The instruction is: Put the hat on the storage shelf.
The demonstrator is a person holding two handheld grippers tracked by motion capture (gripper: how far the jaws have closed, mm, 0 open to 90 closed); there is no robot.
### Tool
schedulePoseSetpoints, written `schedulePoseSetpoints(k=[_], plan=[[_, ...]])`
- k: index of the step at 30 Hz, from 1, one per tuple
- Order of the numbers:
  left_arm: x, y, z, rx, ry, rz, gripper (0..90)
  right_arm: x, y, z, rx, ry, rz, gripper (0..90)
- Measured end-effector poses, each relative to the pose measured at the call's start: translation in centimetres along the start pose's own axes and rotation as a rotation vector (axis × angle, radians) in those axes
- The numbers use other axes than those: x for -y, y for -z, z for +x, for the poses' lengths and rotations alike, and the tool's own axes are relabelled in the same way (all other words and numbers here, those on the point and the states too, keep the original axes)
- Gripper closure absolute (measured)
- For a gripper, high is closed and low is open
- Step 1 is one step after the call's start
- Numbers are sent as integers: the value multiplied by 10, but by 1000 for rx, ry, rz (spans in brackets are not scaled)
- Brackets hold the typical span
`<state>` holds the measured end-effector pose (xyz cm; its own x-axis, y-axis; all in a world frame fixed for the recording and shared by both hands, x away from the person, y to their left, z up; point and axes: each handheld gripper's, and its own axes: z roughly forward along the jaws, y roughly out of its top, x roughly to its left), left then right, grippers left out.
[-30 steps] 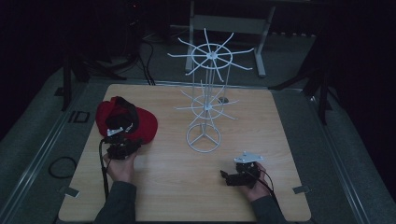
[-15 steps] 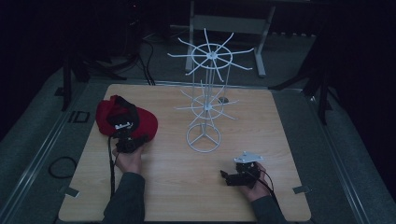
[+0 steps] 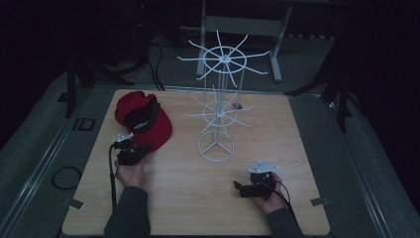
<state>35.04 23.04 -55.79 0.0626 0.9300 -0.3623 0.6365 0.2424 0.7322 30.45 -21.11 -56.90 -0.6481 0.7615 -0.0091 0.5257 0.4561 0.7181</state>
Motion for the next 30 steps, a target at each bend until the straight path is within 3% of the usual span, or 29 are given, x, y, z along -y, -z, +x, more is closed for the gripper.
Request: schedulePoseSetpoints(k=[3,4,11,20,23,30], plan=[[0,2,-1,14,-33,-21,847,0,0,0,0,0,0,128],[0,3,-5,4,-91,-28,857,0,0,0,0,0,0,128],[4,5,-6,26,-124,-79,860,0,0,0,0,0,1,128],[2,14,-11,50,-130,-144,861,0,0,0,0,0,1,128],[-1,19,-11,67,-113,-165,861,0,0,0,0,0,1,128],[-5,26,-13,75,-112,-189,860,0,0,0,0,0,1,128]])
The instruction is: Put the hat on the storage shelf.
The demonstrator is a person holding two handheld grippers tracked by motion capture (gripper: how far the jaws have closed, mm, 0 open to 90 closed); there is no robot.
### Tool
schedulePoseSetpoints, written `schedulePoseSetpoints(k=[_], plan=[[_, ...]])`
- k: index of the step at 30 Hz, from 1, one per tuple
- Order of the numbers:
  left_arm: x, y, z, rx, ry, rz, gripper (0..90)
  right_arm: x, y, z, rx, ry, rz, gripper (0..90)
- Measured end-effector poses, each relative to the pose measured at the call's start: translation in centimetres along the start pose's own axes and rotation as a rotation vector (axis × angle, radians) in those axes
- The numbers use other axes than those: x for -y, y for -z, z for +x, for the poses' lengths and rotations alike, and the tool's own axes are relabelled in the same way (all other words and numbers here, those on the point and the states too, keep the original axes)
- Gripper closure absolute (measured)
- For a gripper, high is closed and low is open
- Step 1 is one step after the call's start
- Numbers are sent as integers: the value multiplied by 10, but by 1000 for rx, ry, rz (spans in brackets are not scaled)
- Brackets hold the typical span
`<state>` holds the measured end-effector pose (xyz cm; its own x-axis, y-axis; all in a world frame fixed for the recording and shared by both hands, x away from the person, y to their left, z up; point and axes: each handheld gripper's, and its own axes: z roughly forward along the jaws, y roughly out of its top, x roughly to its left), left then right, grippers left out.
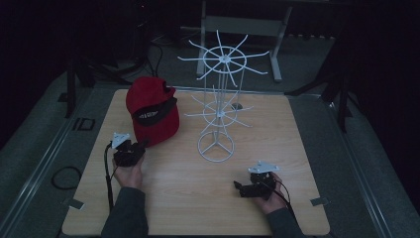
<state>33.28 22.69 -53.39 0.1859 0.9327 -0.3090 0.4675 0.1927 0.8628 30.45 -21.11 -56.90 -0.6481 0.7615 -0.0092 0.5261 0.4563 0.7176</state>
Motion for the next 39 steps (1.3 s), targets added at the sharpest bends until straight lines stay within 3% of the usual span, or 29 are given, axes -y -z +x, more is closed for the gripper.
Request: schedulePoseSetpoints(k=[13,27,39], plan=[[-17,19,-9,31,-22,-59,859,0,0,0,-1,0,-1,128],[-30,34,-15,70,5,-113,859,0,0,0,0,1,-1,128],[-36,42,-20,84,-5,-144,859,0,0,0,0,2,-2,128]])
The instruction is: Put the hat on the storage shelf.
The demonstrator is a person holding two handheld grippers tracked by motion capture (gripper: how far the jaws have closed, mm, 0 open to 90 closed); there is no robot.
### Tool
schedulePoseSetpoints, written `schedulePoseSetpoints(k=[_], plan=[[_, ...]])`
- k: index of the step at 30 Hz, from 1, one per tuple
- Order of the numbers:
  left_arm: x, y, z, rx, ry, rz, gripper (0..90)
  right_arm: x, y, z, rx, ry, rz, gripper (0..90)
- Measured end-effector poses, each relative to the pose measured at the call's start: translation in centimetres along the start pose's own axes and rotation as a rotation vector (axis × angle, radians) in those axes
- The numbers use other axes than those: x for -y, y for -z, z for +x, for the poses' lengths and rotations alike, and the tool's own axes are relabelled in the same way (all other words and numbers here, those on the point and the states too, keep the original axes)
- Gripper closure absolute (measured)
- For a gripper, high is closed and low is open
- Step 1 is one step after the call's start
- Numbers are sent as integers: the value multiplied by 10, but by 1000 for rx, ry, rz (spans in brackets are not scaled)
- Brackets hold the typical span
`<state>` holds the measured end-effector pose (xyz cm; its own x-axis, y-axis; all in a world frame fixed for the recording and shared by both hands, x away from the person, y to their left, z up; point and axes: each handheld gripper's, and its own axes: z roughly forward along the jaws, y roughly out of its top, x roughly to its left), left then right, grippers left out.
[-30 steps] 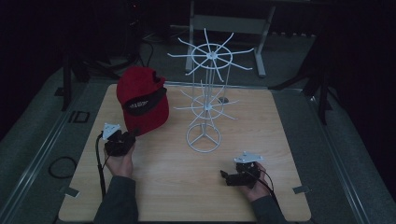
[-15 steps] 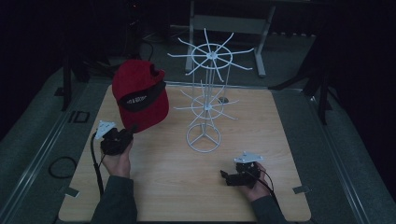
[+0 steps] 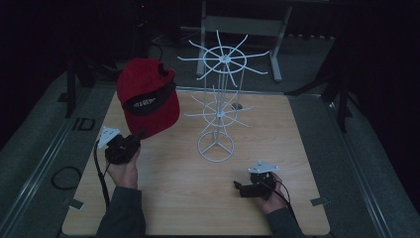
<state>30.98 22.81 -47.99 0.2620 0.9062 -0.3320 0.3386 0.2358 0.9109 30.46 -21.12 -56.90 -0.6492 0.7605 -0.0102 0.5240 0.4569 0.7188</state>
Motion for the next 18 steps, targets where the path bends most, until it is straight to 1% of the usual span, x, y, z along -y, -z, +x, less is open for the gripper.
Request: schedulePoseSetpoints(k=[4,18], plan=[[-3,3,-1,4,11,-18,858,0,0,0,0,-2,0,128],[-12,13,-7,24,0,-57,858,0,0,0,0,-2,1,128]])
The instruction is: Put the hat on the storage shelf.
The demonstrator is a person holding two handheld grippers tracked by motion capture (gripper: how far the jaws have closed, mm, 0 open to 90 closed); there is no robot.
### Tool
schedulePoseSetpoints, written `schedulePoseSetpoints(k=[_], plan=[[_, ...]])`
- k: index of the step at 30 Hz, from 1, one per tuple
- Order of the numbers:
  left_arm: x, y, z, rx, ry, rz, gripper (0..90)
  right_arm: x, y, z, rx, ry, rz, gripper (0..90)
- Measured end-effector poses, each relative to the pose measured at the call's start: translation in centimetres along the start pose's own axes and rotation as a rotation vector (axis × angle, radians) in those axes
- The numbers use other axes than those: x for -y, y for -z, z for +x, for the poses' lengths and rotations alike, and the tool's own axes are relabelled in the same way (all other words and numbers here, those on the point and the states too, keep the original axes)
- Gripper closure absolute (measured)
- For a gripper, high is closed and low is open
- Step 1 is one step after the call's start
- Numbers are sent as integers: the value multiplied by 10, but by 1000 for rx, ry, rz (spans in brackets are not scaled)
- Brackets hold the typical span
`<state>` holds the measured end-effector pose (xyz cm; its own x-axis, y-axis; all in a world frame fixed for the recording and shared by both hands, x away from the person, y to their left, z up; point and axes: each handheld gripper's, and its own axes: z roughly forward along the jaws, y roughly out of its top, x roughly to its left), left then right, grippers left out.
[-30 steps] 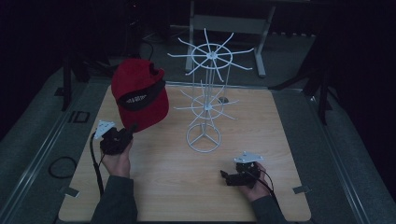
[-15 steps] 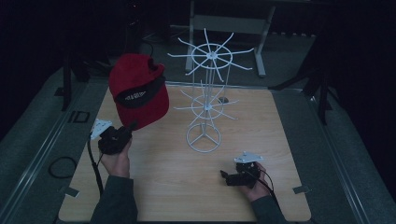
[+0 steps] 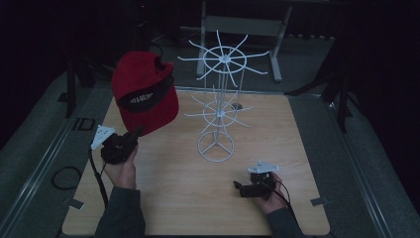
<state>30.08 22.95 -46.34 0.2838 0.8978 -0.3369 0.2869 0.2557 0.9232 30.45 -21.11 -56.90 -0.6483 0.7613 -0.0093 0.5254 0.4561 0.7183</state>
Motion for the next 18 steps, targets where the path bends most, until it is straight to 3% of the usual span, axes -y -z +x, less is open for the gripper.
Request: schedulePoseSetpoints(k=[18], plan=[[-7,7,-5,-5,-11,-32,858,0,0,0,0,-1,0,128]])
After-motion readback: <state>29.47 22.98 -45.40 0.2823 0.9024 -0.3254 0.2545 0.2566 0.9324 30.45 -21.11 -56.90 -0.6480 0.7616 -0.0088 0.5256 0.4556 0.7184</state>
